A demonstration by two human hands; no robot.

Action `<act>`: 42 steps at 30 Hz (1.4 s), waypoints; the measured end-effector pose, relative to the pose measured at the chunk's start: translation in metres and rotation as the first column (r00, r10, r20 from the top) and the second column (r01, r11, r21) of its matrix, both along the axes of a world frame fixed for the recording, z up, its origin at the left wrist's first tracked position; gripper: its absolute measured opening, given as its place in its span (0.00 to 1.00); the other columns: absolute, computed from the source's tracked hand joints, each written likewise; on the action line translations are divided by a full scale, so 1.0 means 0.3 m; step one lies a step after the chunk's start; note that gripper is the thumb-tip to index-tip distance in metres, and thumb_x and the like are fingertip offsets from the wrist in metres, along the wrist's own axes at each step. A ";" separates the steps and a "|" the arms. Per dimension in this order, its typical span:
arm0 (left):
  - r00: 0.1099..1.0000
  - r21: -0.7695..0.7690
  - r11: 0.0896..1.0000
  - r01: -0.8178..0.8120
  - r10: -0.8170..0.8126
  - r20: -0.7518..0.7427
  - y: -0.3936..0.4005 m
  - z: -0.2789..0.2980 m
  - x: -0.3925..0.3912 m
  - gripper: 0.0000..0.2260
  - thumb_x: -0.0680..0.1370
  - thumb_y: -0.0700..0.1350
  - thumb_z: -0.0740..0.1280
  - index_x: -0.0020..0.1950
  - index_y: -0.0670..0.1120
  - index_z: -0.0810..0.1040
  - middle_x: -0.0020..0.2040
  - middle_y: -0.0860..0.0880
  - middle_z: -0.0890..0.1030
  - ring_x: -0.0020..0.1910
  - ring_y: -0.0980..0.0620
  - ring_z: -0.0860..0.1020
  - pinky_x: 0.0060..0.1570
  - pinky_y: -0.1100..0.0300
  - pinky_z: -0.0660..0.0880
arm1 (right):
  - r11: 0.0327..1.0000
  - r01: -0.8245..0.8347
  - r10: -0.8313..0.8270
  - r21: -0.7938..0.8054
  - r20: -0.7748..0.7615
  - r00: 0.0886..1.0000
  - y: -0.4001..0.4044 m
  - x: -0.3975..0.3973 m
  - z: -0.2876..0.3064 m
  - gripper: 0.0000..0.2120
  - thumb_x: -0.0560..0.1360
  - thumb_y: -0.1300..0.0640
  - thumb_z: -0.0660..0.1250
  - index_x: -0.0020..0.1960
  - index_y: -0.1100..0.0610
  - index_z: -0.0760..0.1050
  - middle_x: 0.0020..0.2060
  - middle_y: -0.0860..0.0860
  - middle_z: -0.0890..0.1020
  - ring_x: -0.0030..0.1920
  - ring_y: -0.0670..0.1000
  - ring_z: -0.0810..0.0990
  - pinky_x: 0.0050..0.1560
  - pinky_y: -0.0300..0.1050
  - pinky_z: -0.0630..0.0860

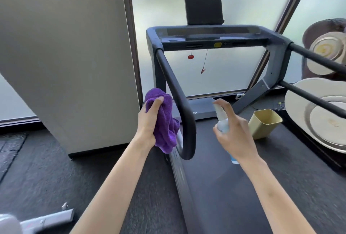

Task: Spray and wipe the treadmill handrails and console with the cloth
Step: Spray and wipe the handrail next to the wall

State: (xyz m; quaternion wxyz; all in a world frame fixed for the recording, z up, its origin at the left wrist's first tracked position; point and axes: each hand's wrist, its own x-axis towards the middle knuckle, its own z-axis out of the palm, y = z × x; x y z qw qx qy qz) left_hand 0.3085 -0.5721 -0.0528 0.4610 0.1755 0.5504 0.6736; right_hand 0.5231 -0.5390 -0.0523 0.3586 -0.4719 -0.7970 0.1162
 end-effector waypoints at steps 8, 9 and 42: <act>0.997 0.013 0.999 -0.051 0.051 -0.052 -0.015 0.022 0.045 0.07 0.73 0.52 0.73 0.46 0.50 0.82 0.48 0.44 0.83 0.45 0.45 0.81 0.53 0.47 0.79 | 0.999 0.002 -0.004 0.038 0.041 0.999 0.035 0.003 0.014 0.34 0.71 0.67 0.67 0.67 0.40 0.59 0.35 0.49 0.73 0.32 0.52 0.70 0.29 0.32 0.63; 0.996 0.024 0.998 -0.049 0.051 -0.076 -0.010 0.020 0.058 0.06 0.73 0.51 0.73 0.45 0.50 0.81 0.46 0.45 0.83 0.44 0.45 0.81 0.53 0.47 0.79 | 0.999 0.015 -0.017 0.031 0.051 0.999 0.037 0.007 0.010 0.34 0.71 0.66 0.67 0.67 0.39 0.58 0.35 0.49 0.74 0.32 0.54 0.70 0.28 0.36 0.63; 0.874 0.013 1.000 -0.008 0.014 -0.485 0.219 -0.001 0.145 0.12 0.72 0.44 0.74 0.50 0.46 0.75 0.55 0.45 0.78 0.52 0.46 0.78 0.59 0.49 0.75 | 0.985 -0.075 0.058 -0.158 -0.113 0.992 0.151 -0.030 -0.063 0.30 0.71 0.66 0.65 0.69 0.45 0.65 0.39 0.54 0.78 0.35 0.54 0.74 0.38 0.46 0.70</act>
